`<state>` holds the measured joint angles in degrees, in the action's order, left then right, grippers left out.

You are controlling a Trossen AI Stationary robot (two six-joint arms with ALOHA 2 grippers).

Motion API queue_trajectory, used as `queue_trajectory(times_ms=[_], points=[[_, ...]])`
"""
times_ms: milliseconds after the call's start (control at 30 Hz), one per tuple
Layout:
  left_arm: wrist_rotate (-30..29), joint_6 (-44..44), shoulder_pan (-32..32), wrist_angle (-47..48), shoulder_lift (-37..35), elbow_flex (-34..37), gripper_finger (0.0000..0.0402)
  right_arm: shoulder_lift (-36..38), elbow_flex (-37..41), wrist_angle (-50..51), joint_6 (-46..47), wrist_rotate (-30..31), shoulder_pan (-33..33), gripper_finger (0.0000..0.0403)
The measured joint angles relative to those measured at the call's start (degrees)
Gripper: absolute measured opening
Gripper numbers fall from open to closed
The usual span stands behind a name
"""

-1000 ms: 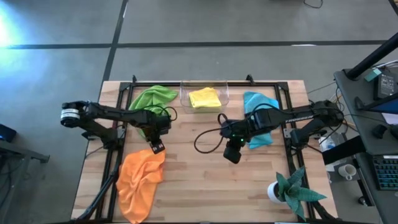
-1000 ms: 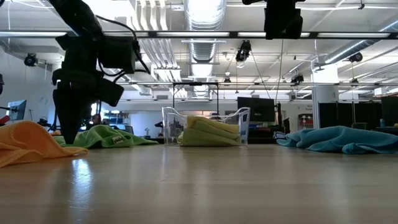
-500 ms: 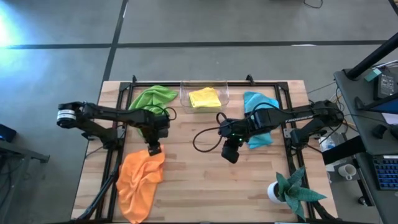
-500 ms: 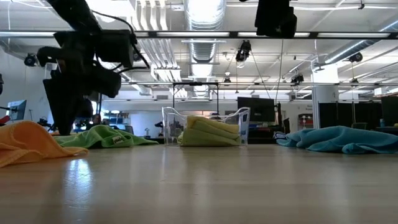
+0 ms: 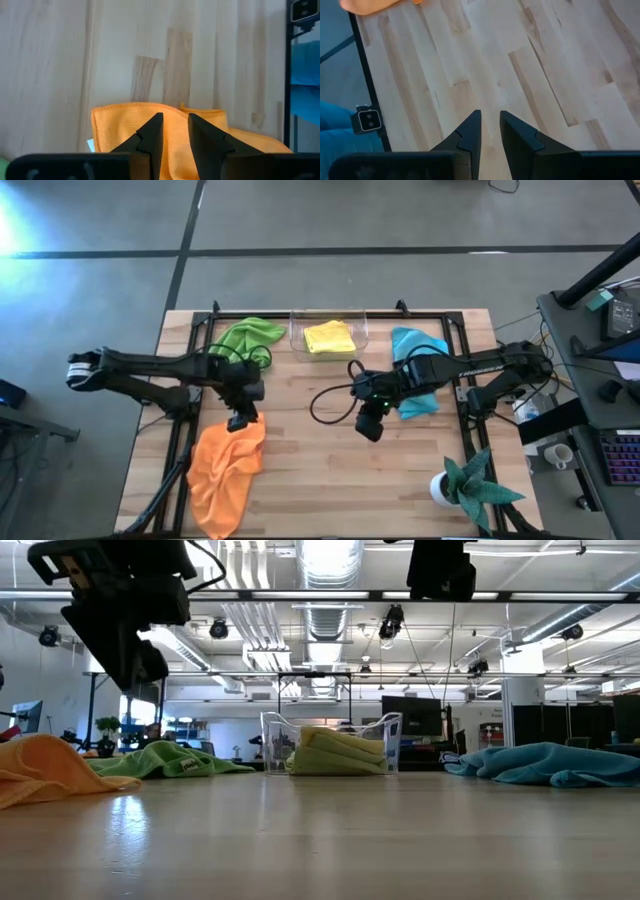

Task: Fold microfiber towels
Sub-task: Fold the orange microfiber towel into the transparent bin

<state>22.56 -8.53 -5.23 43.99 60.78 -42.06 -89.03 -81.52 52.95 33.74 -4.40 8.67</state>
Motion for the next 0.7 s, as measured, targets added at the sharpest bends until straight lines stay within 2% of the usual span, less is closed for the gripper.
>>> queue_trajectory(times_ms=[267,433,600,700], points=[[0.84,-4.24,0.02,0.8,0.06,0.27,0.0075,0.0,0.0,-1.02,0.81,0.02,0.0,0.0068],[0.82,-3.71,0.02,3.57,2.46,0.41,0.0075,0.0,0.0,-2.92,0.81,0.03,0.11,0.0068],[-0.6,-1.67,0.04,2.33,5.19,0.43,0.0075,0.0,0.0,-3.03,0.81,0.08,0.29,0.0068],[-2.23,-5.33,0.04,0.84,7.8,0.49,0.0075,-0.01,0.01,-3.75,1.11,0.13,0.72,0.0068]])
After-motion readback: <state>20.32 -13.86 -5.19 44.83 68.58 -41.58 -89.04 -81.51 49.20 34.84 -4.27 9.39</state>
